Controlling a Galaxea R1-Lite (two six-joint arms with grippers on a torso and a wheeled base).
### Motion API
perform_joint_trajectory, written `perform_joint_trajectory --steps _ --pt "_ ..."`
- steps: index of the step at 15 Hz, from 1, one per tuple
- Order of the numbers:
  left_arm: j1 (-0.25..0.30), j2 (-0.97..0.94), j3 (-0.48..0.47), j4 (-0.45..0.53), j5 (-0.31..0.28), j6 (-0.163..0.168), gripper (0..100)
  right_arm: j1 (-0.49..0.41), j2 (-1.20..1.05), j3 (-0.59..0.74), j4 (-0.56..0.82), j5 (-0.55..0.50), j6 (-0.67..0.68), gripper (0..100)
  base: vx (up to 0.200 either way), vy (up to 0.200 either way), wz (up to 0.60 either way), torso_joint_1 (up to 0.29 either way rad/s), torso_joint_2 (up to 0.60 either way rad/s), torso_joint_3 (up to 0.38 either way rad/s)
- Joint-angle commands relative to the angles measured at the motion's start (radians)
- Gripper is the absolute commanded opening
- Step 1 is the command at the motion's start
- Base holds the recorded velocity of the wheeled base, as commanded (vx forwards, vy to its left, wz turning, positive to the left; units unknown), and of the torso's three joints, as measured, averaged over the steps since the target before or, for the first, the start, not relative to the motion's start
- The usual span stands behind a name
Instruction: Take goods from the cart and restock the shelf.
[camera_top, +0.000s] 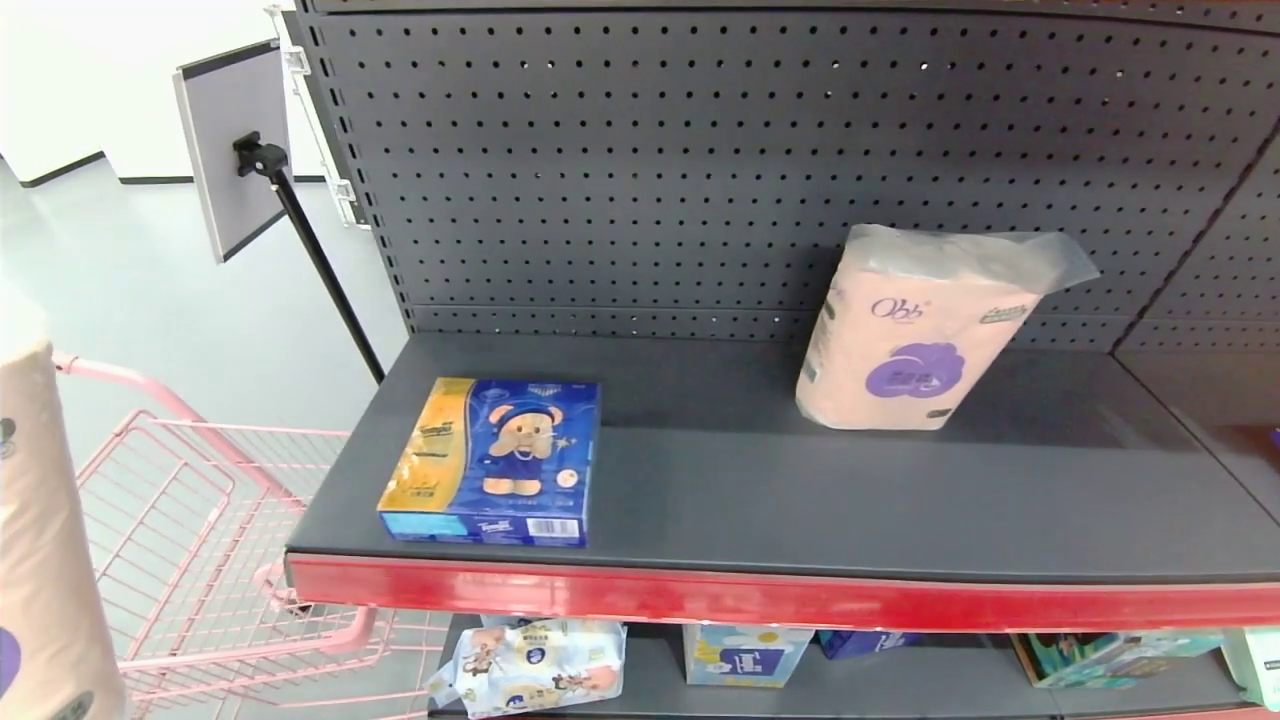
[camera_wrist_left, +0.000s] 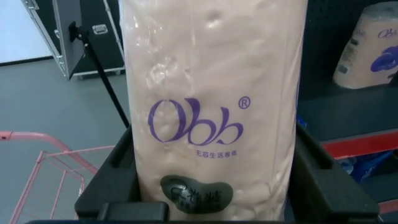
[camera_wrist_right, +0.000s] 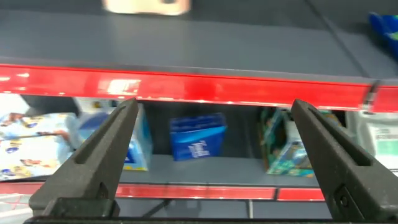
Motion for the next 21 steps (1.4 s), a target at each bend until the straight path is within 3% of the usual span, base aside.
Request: perform_joint_trajectory --steps 1,13,17,18,19,20,21 --pt "0.001 0.006 -0.001 0.000 0.000 0.007 0 0.000 0.001 0.000 0.000 0.000 -0.001 100 0.000 -0.200 0.00 0.002 0.01 0.007" --pt "0.001 0.012 0.001 -0.006 0.000 0.013 0 0.001 0.001 0.000 0.000 0.000 -0.003 100 0.000 -0.200 0.00 0.003 0.00 0.002" --pt "-0.001 0.016 0.005 -0.005 0.000 0.028 0 0.001 -0.001 0.000 -0.004 0.014 -0.012 100 0.000 0.000 0.00 0.000 0.00 0.000" --pt "-0.001 0.024 0.004 -0.006 0.000 0.031 0 0.006 0.031 -0.040 -0.006 0.040 -0.010 100 0.000 0.000 0.00 0.000 0.00 0.000" --pt "-0.001 0.041 0.002 -0.008 0.000 0.041 0 0.016 0.321 -0.293 -0.007 0.058 0.053 100 0.000 0.000 0.00 0.000 0.00 0.000" --pt "0.001 0.059 0.001 -0.012 0.003 0.042 0 0.033 0.446 -0.411 -0.001 0.083 0.096 100 0.000 0.000 0.00 0.000 0.00 0.000" --pt "0.004 0.078 -0.001 -0.032 0.012 0.042 0 0.066 0.513 -0.436 -0.001 0.129 0.051 100 0.000 0.000 0.00 0.000 0.00 0.000"
